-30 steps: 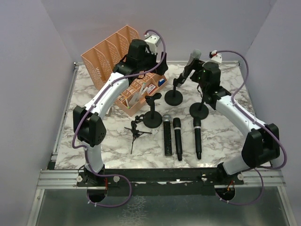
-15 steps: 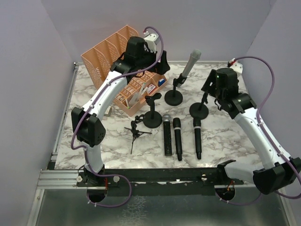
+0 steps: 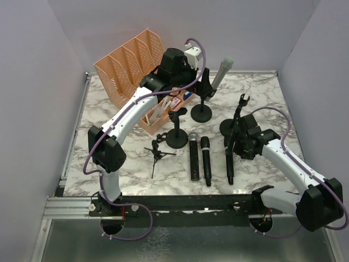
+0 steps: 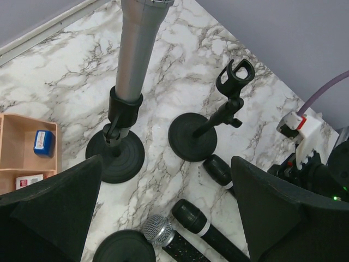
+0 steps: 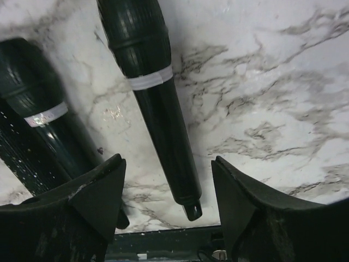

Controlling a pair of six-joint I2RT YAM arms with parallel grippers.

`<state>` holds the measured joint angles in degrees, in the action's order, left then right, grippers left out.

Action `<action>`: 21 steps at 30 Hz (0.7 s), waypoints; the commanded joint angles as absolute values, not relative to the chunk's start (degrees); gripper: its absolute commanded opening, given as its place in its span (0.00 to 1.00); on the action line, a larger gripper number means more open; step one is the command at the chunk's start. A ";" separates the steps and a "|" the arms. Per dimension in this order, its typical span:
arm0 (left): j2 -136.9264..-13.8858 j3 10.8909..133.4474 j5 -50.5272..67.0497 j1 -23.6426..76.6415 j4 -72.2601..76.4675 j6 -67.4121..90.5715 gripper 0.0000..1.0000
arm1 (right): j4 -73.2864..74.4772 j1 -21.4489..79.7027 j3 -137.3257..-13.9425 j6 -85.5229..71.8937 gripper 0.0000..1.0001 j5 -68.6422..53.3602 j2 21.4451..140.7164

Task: Attach the microphones to the stand

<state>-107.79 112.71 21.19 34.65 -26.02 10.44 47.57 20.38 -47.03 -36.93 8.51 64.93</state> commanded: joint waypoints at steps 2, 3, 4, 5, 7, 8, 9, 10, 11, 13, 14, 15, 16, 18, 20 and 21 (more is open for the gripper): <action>-107.48 112.92 20.05 34.92 -26.46 8.52 0.99 | 42.85 21.25 -43.77 -38.84 0.68 2.26 68.54; -107.29 112.61 19.61 34.97 -26.41 8.38 0.99 | 42.41 21.38 -43.43 -39.23 0.68 2.92 69.95; -107.05 112.10 19.51 35.06 -26.26 8.09 0.99 | 41.83 21.41 -43.28 -39.43 0.67 3.70 71.29; -106.79 111.61 19.65 35.14 -26.08 7.82 0.99 | 41.12 21.54 -43.32 -39.50 0.63 4.29 72.55; -106.18 110.21 20.99 35.24 -25.18 6.67 0.99 | 39.96 21.82 -43.93 -39.84 0.57 5.47 74.94; -105.76 109.36 21.44 35.32 -24.44 6.38 0.99 | 39.24 22.32 -44.28 -39.89 0.55 6.02 75.93; -105.44 108.64 21.54 35.33 -23.83 6.26 0.99 | 38.90 22.80 -44.55 -40.12 0.54 6.84 76.93; -105.19 108.09 21.38 35.33 -23.41 6.26 0.99 | 39.04 23.15 -44.94 -40.53 0.53 7.92 77.96; -105.01 107.70 21.05 35.33 -23.10 6.29 0.99 | 39.25 23.55 -45.22 -40.78 0.53 8.90 79.16; -104.59 107.00 20.68 35.33 -22.46 6.28 0.99 | 39.32 24.27 -45.35 -41.36 0.52 10.51 81.05; -104.33 106.47 20.54 35.33 -21.78 6.45 0.99 | 39.18 24.41 -45.16 -41.55 0.52 10.88 81.90; -104.06 105.99 20.41 35.33 -21.44 6.61 0.99 | 38.85 24.55 -44.93 -41.61 0.52 11.18 82.65; -103.79 105.54 20.05 35.33 -20.95 6.93 0.99 | 38.34 24.62 -44.67 -41.53 0.50 11.51 83.19; -103.32 104.71 18.93 35.33 -20.21 7.77 0.99 | 36.25 24.61 -43.95 -40.57 0.45 11.49 83.40; -102.91 103.92 18.97 35.33 -19.81 7.65 0.99 | 34.61 24.67 -43.65 -39.65 0.39 11.37 83.25; -102.76 103.60 19.10 35.33 -19.64 7.73 0.99 | 34.07 24.62 -43.68 -39.17 0.37 11.09 83.29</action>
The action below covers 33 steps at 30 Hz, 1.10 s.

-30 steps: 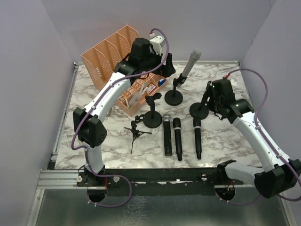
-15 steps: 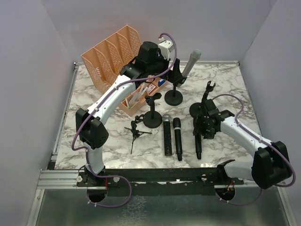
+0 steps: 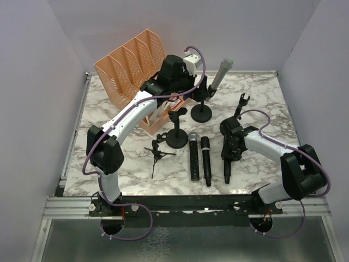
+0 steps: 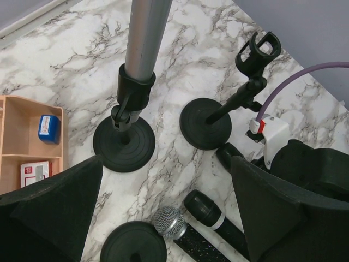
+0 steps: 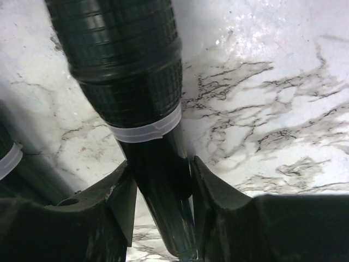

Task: Attach the microphones to the stand

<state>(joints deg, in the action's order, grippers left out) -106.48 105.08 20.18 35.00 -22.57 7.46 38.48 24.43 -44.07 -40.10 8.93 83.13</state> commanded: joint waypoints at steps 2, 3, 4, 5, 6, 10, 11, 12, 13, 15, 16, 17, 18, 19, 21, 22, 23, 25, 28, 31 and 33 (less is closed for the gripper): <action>-102.59 103.39 19.56 35.32 -19.47 7.65 0.99 | 33.11 24.61 -43.69 -38.42 0.35 10.66 83.95; -102.57 103.28 19.67 35.33 -19.43 7.65 0.99 | 32.58 24.62 -43.54 -38.26 0.34 10.63 84.32; -102.57 103.43 19.87 35.27 -19.38 7.65 0.99 | 31.95 24.62 -43.40 -38.10 0.34 10.59 84.64; -102.67 103.53 20.13 35.32 -19.34 7.69 0.99 | 31.21 24.61 -43.20 -37.92 0.34 10.41 85.03; -102.80 103.72 20.48 35.29 -19.34 7.84 0.99 | 30.62 24.61 -43.16 -37.89 0.34 10.42 85.39; -103.26 104.24 23.09 35.29 -18.43 8.79 0.99 | 30.00 24.68 -43.93 -37.81 0.35 10.82 86.34; -103.23 104.23 23.24 35.33 -18.22 8.99 0.99 | 29.73 24.66 -43.94 -37.67 0.36 10.67 86.29; -103.19 104.16 23.18 35.29 -18.13 9.19 0.99 | 29.55 24.68 -44.02 -37.44 0.37 10.46 86.16; -103.18 104.15 23.20 35.33 -18.10 9.31 0.99 | 29.39 24.66 -44.08 -37.25 0.37 10.38 86.21; -103.10 103.99 23.20 35.33 -18.01 9.47 0.99 | 29.33 24.61 -44.12 -36.71 0.37 10.38 86.06; -103.05 103.93 23.20 35.33 -18.02 9.49 0.99 | 29.44 24.62 -44.24 -36.39 0.36 10.75 86.05; -103.02 103.89 23.27 35.32 -18.01 9.56 0.99 | 29.76 24.65 -44.60 -36.07 0.26 11.27 85.88; -102.94 103.81 23.24 35.33 -18.02 9.70 0.99 | 29.94 24.62 -44.95 -35.65 0.19 11.57 85.20; -102.86 103.73 23.29 35.33 -17.96 9.81 0.99 | 29.97 24.69 -45.10 -35.13 0.14 11.81 84.18; -102.62 103.23 23.33 35.33 -17.53 10.07 0.99 | 29.57 24.68 -45.70 -33.22 0.09 11.28 80.41; -102.43 102.93 23.40 35.31 -17.12 10.18 0.99 | 28.90 24.67 -45.85 -31.68 0.08 10.31 78.02; -102.19 102.53 23.45 35.40 -16.59 10.34 0.99 | 28.08 24.68 -46.13 -30.45 0.07 9.19 75.13; -101.69 101.56 23.13 35.49 -15.21 10.69 0.99 | 26.35 24.67 -46.79 -27.82 0.05 6.35 69.57; -100.69 99.55 21.57 35.72 -12.19 11.32 0.98 | 23.38 24.61 -48.39 -25.03 0.04 2.38 62.10; -99.59 97.12 19.76 35.85 -8.40 11.97 0.96 | 20.26 24.66 -50.91 -24.74 0.04 4.88 56.62; -98.61 94.56 19.31 35.94 -3.55 12.64 0.94 | 18.51 24.63 -53.50 -23.93 0.03 8.92 54.41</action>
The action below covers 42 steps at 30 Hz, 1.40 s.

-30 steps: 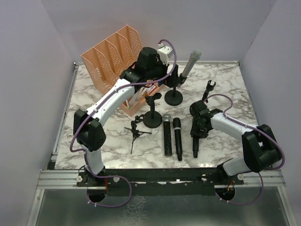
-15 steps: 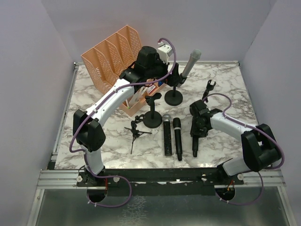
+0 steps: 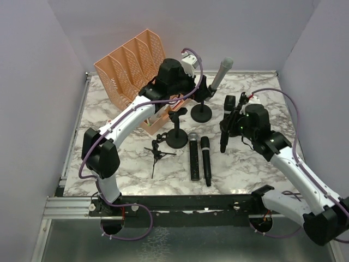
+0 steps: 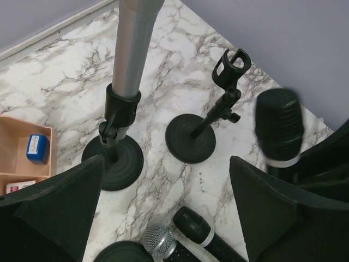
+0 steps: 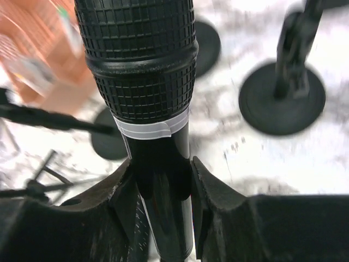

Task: Attach the microphones to the stand

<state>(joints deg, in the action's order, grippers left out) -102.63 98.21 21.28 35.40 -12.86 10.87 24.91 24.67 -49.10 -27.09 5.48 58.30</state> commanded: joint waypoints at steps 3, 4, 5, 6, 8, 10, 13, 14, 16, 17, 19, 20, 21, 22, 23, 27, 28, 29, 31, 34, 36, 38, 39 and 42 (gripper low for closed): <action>-97.96 91.96 19.80 36.49 0.89 13.00 0.93 | 17.02 24.65 -58.98 -22.02 0.01 18.00 54.31; -98.10 91.83 19.86 36.74 1.61 13.08 0.93 | 15.84 24.61 -60.59 -20.67 0.01 21.31 54.67; -98.78 92.02 19.86 37.12 1.88 13.17 0.93 | 14.24 24.62 -62.13 -18.92 0.01 24.41 55.20; -99.36 92.41 19.86 37.57 1.99 13.20 0.93 | 12.38 24.61 -63.57 -16.92 0.01 27.72 56.00; -101.09 93.34 19.78 38.67 2.53 13.40 0.92 | 7.70 24.53 -65.65 -12.02 0.01 33.39 58.07; -103.25 94.89 19.71 40.31 2.99 13.53 0.92 | 3.53 24.14 -67.80 -8.06 0.01 39.16 60.67; -106.68 97.54 17.71 43.33 3.87 13.77 0.92 | -2.89 22.27 -70.18 -4.14 0.01 43.84 64.15; -107.64 98.11 16.78 44.35 4.56 13.76 0.92 | -4.29 21.49 -70.82 -3.60 0.01 44.59 64.96; -109.64 98.53 15.37 46.33 6.84 13.36 0.92 | -6.81 19.39 -71.75 -3.42 0.01 45.18 66.43; -110.81 99.16 15.50 47.08 7.64 13.00 0.92 | -7.43 17.97 -72.11 -3.96 0.01 44.84 67.09; -113.34 100.99 15.39 48.39 8.99 12.25 0.91 | -7.71 15.16 -72.81 -5.71 0.01 43.02 68.23; -114.73 101.81 15.26 48.91 9.85 12.04 0.91 | -8.49 13.90 -72.73 -6.19 0.01 41.93 68.65; -116.00 102.34 15.46 49.32 10.79 11.53 0.90 | -9.69 13.04 -72.38 -6.39 0.01 40.92 68.98; -117.04 102.32 15.87 49.57 12.33 10.57 0.87 | -10.92 12.33 -72.08 -6.41 0.01 40.01 69.18; -117.91 102.38 16.28 49.91 13.68 9.45 0.86 | -12.06 11.92 -71.85 -6.42 0.01 39.00 69.39; -121.56 104.29 14.80 50.39 15.01 9.83 0.83 | -13.24 11.05 -72.69 -6.84 0.01 36.37 70.25; -122.37 104.65 14.55 50.55 15.14 9.84 0.82 | -12.77 10.97 -73.16 -7.06 0.01 35.93 70.38; -123.19 104.94 13.85 50.68 15.34 9.84 0.81 | -12.46 10.84 -73.40 -7.16 0.01 35.60 70.47; -124.94 105.87 11.98 51.10 15.55 9.72 0.78 | -11.84 10.87 -73.36 -7.65 0.01 34.91 70.31; -127.43 108.24 8.86 51.81 14.97 9.42 0.77 | -10.90 10.75 -72.83 -8.84 0.01 34.28 69.51; -129.24 110.36 6.78 52.14 14.15 8.20 0.74 | -9.46 10.72 -72.90 -9.75 0.01 33.39 69.28; -130.51 111.05 5.95 52.22 14.90 7.41 0.69 | -8.13 10.72 -72.79 -10.31 0.01 32.66 69.08; -131.00 111.15 5.89 52.21 15.60 7.39 0.65 | -7.99 10.77 -72.59 -10.36 0.01 32.55 68.82; -131.90 111.41 5.77 52.30 15.57 7.27 0.52 | -7.83 10.75 -72.09 -10.09 0.01 32.40 68.49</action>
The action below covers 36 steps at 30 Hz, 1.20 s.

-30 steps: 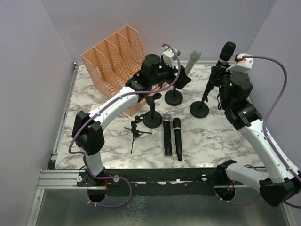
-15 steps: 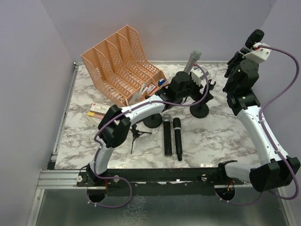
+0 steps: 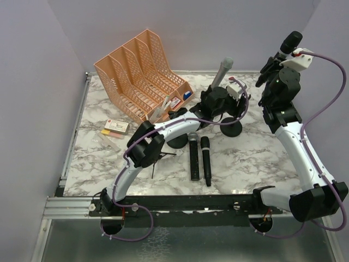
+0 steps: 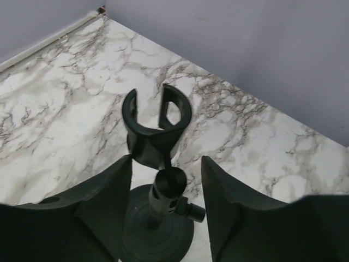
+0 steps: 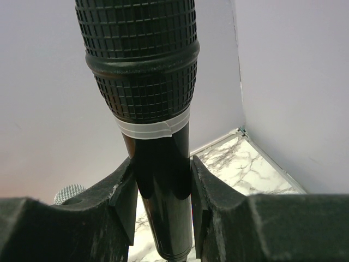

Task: Attach the microphones to the stand

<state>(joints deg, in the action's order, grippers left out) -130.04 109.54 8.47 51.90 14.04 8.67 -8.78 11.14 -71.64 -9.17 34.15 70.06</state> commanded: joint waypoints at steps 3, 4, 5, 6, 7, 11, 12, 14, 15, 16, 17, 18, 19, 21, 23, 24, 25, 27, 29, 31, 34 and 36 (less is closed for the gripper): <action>-131.69 110.61 6.50 52.44 14.63 5.73 0.41 | -8.65 10.73 -71.58 -9.48 0.01 31.68 68.34; -131.41 110.34 6.75 52.39 14.22 5.11 0.36 | -9.17 10.72 -71.25 -9.08 0.01 31.13 68.28; -131.13 110.07 7.18 52.43 13.90 4.45 0.30 | -9.63 10.74 -70.81 -8.73 0.01 30.24 68.06; -130.84 109.87 7.97 52.39 13.37 3.81 0.23 | -10.46 10.72 -70.00 -8.33 0.01 28.87 67.54; -130.60 109.85 8.59 52.33 12.71 3.18 0.18 | -12.14 10.70 -68.75 -7.62 0.01 26.94 66.83; -129.84 110.55 10.65 52.30 9.73 1.55 0.04 | -17.02 10.72 -64.65 -5.53 0.01 20.18 64.76; -129.63 110.75 10.98 52.30 9.10 1.24 0.01 | -16.64 10.66 -64.61 -5.45 0.01 19.54 64.88; -129.24 111.20 11.55 52.30 7.37 0.89 0.00 | -16.41 10.69 -64.10 -5.26 0.01 18.11 65.11; -129.02 111.40 12.18 52.22 6.56 0.81 0.00 | -16.87 10.71 -63.43 -5.15 0.01 17.18 64.99; -128.68 111.44 12.93 52.02 5.81 0.86 0.00 | -17.30 10.67 -62.63 -4.92 0.01 16.20 64.96; -128.30 111.26 13.91 51.86 5.37 1.13 0.00 | -17.53 10.65 -62.08 -4.68 0.00 15.25 65.02; -127.87 110.78 14.71 51.72 5.17 1.34 0.00 | -17.70 10.64 -61.59 -4.55 0.01 14.34 65.08; -127.35 110.25 15.43 51.56 4.96 1.52 0.00 | -17.73 10.56 -61.20 -4.30 0.01 13.21 65.24; -126.14 108.40 16.31 51.40 5.12 1.79 0.00 | -18.34 10.34 -59.68 -4.08 0.01 11.54 65.30; -124.92 106.19 16.92 51.05 6.35 2.28 0.00 | -19.67 10.17 -58.05 -4.00 0.01 10.68 64.96; -124.28 105.03 17.18 50.93 7.17 2.66 0.00 | -19.90 10.15 -57.38 -3.87 0.01 10.07 64.85; -123.75 104.15 17.30 50.80 7.91 3.06 0.00 | -19.90 10.04 -56.98 -3.87 0.01 9.69 64.76; -123.22 103.00 17.68 50.35 8.79 3.60 0.00 | -19.41 9.93 -56.26 -3.69 0.01 8.96 64.46; -122.99 102.30 18.19 50.12 9.20 3.69 0.00 | -19.45 9.93 -55.12 -3.30 0.01 7.66 64.10; -122.83 101.35 18.58 50.10 9.97 3.78 0.00 | -19.48 9.92 -54.12 -3.36 0.01 6.54 63.83; -122.47 99.75 19.04 50.01 11.52 3.79 0.00 | -20.14 9.86 -52.67 -3.26 0.01 5.21 63.89; -122.35 99.07 19.07 50.01 12.11 3.61 0.00 | -20.74 9.79 -51.73 -2.90 0.01 5.43 64.10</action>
<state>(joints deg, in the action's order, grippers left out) -124.49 101.67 16.91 50.30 12.45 2.52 -17.67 10.13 -53.47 -4.12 8.19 64.86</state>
